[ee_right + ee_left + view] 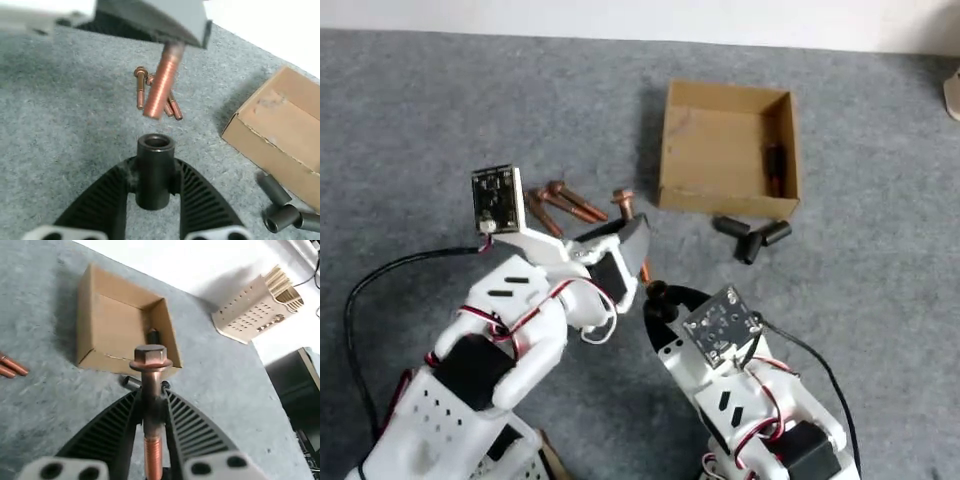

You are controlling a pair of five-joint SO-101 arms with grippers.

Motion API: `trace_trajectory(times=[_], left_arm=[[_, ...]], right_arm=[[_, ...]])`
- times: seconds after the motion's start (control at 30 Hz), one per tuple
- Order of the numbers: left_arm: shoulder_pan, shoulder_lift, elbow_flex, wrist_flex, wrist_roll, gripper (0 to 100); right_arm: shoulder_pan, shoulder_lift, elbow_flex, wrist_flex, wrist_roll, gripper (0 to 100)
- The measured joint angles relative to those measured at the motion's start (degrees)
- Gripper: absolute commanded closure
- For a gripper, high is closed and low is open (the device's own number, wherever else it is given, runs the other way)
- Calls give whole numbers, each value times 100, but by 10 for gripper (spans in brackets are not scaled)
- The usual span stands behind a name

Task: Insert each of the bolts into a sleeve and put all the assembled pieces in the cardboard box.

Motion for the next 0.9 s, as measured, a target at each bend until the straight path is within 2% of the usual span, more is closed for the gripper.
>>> trace_trajectory(times=[0.23,0.53,0.9], left_arm=[[35,9,510,-396,-167,994],[26,9,422,-519,-193,994],[44,9,334,-519,237,994]], right_arm=[[0,9,0,0,0,993],[0,0,0,0,0,993],[0,0,0,0,0,993]])
